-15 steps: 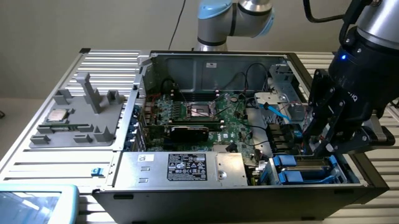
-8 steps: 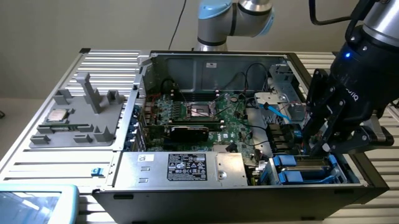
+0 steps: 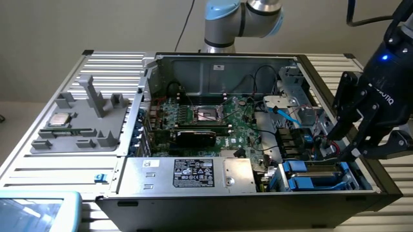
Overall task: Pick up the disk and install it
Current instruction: 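Insert the disk into the insertion slot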
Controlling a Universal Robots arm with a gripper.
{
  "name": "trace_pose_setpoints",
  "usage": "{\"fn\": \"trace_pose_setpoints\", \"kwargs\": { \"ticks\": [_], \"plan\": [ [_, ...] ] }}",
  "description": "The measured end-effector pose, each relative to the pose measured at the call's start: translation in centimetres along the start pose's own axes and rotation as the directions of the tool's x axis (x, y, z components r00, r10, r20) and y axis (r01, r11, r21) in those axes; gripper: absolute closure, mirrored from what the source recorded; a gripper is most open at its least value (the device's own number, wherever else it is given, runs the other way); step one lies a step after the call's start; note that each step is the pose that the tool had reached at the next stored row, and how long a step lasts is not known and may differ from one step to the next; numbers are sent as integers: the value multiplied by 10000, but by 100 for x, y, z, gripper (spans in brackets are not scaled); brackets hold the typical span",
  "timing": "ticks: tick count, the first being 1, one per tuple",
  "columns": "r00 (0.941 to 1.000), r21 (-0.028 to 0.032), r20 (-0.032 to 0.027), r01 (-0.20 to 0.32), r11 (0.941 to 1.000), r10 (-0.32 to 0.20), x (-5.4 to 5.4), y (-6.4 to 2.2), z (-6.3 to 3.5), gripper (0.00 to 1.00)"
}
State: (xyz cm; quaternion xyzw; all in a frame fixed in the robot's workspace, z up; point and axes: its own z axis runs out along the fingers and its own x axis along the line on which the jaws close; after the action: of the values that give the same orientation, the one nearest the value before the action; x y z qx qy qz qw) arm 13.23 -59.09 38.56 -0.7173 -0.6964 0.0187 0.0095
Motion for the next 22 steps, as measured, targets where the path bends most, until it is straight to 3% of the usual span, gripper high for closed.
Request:
{"fn": "trace_pose_setpoints", "kwargs": {
  "ticks": [11, 17, 22],
  "plan": [
    [10000, 20, -18, 0, 10000, 0, 8, 307, -8, 55],
    [10000, 21, -22, -70, 10000, 70, 6, 318, -3, 55],
    [9969, 32, -50, -788, 9969, 788, 7, 321, 39, 55]
  ]
}}
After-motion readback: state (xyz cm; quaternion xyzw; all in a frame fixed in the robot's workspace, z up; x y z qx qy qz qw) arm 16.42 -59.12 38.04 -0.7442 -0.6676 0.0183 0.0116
